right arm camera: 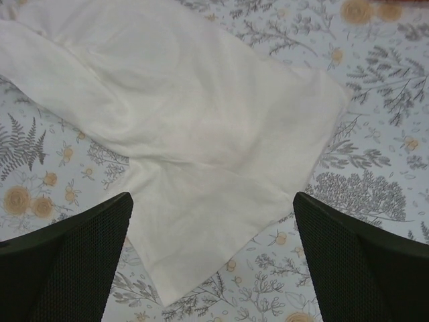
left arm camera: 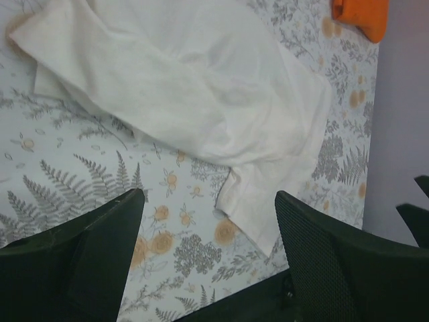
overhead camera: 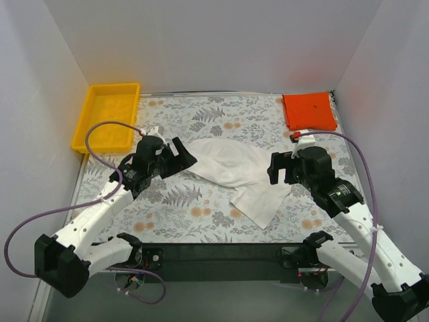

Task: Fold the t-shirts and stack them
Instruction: Move the tshirt to the center of the board

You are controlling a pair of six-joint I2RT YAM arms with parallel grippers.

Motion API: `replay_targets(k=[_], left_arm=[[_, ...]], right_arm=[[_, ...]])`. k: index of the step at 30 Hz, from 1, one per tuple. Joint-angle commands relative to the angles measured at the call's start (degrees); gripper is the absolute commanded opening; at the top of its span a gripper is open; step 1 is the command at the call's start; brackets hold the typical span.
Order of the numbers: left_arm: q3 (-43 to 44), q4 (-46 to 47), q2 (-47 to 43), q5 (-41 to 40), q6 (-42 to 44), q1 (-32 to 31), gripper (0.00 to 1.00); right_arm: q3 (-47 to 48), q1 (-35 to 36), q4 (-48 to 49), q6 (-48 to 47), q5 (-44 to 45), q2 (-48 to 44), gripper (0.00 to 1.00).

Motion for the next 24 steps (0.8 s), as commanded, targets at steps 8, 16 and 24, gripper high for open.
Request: replay_targets(k=[8,16,24], left_arm=[[-12.0,-1.8,-4.1,5.1,-7.5,-2.7,0.73],[-7.5,-0.9,3.9,5.6,-3.5,-3.1,0.73],[-5.3,-1.1,5.8,5.6,-0.3,-3.2,0.73]], right_arm=[[-6.9,-1.3,-2.9,9.8,2.0,9.9,0.76],[-9.1,-12.0,2.6,12.0,-0.2,18.1,0.57],[-12.9,-21.4,11.4,15.9,-9.6,22.1,0.5]])
